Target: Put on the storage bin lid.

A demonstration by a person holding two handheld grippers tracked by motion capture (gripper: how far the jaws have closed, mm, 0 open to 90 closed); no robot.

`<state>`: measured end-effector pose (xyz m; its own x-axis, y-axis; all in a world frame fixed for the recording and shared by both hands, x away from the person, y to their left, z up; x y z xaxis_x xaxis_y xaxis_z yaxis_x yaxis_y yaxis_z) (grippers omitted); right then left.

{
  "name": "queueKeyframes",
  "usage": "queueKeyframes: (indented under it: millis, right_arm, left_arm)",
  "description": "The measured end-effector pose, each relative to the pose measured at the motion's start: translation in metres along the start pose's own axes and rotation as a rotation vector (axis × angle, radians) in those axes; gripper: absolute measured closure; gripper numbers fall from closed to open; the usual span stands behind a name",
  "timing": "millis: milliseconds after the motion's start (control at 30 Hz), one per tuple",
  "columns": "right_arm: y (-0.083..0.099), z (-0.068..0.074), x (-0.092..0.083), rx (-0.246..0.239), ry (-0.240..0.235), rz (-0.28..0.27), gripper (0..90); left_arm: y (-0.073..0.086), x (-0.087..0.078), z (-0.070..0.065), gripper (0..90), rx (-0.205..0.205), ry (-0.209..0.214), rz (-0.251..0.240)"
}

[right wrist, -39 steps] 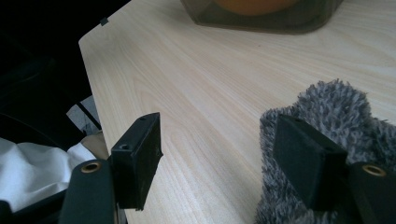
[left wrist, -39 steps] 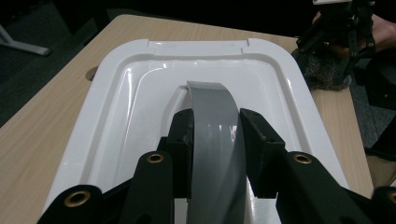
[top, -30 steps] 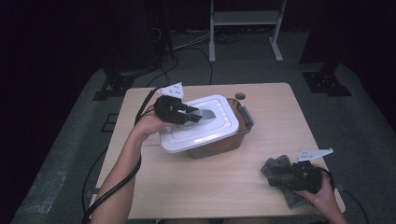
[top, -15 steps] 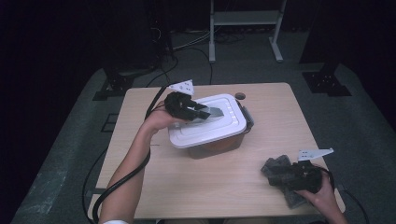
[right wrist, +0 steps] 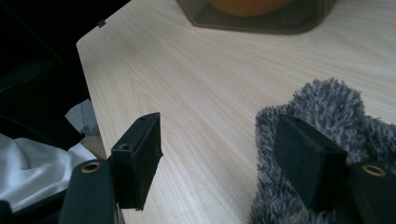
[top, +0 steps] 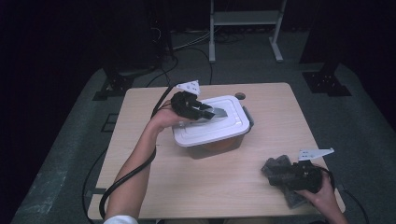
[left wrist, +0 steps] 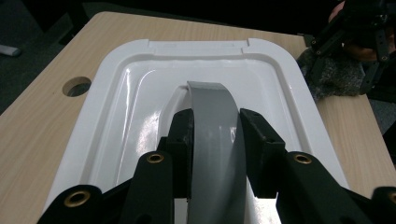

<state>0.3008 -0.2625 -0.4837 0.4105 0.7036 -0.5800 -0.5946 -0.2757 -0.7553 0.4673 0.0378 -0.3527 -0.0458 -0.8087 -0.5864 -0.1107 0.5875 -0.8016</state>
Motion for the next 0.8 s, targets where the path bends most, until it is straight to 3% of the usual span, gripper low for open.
queueKeyframes:
  millis: [800]
  right_arm:
    - [0.001, 0.000, 0.000, 0.003, -0.005, 0.001, 31.5]
  left_arm:
    - [0.002, 0.015, 0.013, 66.5, -0.010, 0.006, 0.018]
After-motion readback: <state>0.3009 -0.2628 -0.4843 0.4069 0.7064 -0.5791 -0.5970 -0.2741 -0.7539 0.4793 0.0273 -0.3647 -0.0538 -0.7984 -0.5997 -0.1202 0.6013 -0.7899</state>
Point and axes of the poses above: each handheld gripper's, and its own axes: x roughly forward along the jaws, y roughly out of its underside, z roughly to its left, the point moved 6 cm from there along x, roughly forward along the jaws, and after that the axes turned 11 degrees about y, right-handed, at the moved point
